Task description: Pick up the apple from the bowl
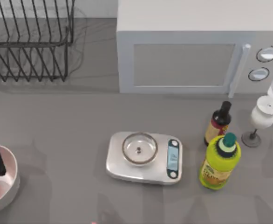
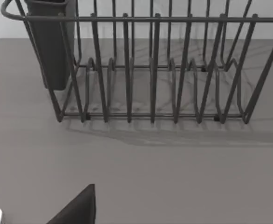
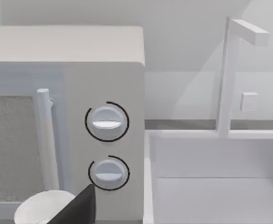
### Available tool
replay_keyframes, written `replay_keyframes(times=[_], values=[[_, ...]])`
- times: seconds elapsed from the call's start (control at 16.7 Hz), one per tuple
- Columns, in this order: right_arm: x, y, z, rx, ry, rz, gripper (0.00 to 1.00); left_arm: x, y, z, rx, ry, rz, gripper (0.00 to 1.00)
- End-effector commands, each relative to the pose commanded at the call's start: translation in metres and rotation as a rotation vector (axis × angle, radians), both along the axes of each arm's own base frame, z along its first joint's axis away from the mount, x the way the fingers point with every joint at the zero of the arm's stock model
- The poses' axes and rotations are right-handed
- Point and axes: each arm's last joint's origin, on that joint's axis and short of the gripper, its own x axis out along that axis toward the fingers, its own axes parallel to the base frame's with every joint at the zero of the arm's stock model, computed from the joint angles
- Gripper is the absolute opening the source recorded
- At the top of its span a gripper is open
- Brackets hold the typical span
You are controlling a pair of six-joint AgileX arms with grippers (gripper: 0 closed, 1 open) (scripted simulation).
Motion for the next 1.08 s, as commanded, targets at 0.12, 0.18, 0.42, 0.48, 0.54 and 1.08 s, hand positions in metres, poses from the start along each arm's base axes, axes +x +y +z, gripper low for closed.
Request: replay_keyframes(times=[0.12, 0.18, 0.42, 0.48, 0.54, 1.08], values=[[0.000, 0.000, 0.000, 0.000, 0.000, 0.000, 1.00, 0.008, 0.000, 0.009, 0.002, 0.169, -0.001, 1.00], [0.000, 0.000, 0.000, 0.000, 0.000, 0.000, 1.00, 0.014, 0.000, 0.014, 0.003, 0.263, -0.002, 1.00], [0.000, 0.000, 0.000, 0.000, 0.000, 0.000, 1.00, 0.047, 0.001, 0.025, 0.007, 0.671, -0.005, 1.00], [0.000, 0.000, 0.000, 0.000, 0.000, 0.000, 1.00, 0.056, 0.001, 0.026, 0.008, 0.770, -0.006, 1.00], [0.000, 0.000, 0.000, 0.000, 0.000, 0.000, 1.00, 0.066, 0.001, 0.026, 0.008, 0.865, -0.007, 1.00], [0.000, 0.000, 0.000, 0.000, 0.000, 0.000, 1.00, 0.115, 0.001, 0.018, 0.012, 1.315, -0.014, 1.00]])
